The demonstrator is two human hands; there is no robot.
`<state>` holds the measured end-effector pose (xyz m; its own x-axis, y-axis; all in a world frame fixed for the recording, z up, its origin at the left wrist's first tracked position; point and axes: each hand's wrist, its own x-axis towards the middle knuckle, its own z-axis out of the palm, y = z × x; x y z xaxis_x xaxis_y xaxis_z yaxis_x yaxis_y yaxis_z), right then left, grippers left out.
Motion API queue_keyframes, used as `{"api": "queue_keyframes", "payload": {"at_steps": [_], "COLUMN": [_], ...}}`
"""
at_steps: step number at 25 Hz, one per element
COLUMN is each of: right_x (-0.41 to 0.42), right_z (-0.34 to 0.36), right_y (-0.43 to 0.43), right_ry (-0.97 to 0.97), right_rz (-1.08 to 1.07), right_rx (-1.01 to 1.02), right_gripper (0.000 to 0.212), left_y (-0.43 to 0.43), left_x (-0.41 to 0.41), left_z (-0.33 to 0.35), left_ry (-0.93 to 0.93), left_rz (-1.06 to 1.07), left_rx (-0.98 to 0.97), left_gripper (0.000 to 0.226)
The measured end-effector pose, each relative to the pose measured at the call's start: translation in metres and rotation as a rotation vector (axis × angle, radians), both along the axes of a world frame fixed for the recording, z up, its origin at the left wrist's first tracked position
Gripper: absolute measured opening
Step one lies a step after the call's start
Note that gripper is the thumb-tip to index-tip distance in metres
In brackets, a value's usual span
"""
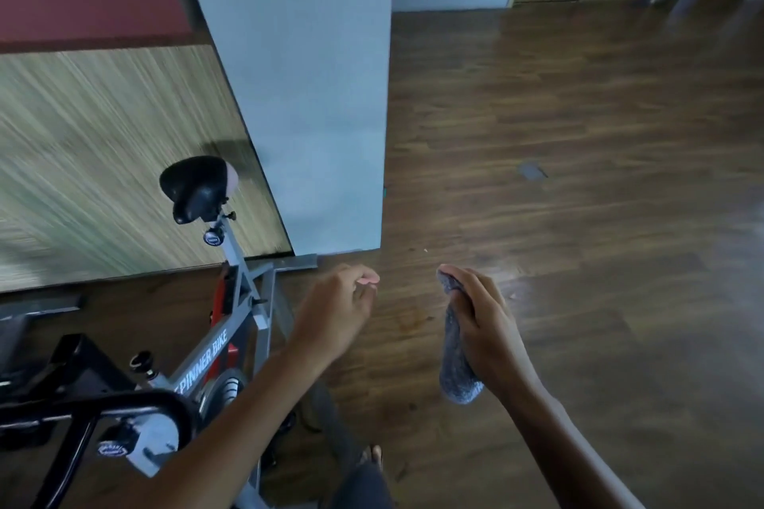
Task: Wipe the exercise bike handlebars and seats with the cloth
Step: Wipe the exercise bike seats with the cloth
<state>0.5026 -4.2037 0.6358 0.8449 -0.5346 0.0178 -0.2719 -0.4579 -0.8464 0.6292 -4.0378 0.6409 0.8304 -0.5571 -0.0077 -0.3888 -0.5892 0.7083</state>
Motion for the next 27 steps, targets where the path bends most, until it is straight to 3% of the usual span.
{"api": "queue_keyframes", "payload": {"at_steps": [8,17,27], "right_x": [0.157,0.324,0.506], "right_z": [-0.005,-0.011,-0.006], "right_y": [-0.031,-0.059,-0.078], "right_ry": [0.032,0.013,0.081], "right_rz": [0.211,0.385,0.795], "right_rx": [-0.084,-0.018,0.047], "right_gripper": [0.036,0.034,0.035], "left_y": [-0.022,-0.043,-0.036], "left_x": [0.134,0.258,0.357], "left_z": [-0.013,-0.014,-0.007], "left_ry": [0.149,0.189,0.182], "left_rz": [0.198,0.417,0.730], "left_rx": [-0.029,-0.046,0.068], "left_gripper": [0.017,0.019,0.018]}}
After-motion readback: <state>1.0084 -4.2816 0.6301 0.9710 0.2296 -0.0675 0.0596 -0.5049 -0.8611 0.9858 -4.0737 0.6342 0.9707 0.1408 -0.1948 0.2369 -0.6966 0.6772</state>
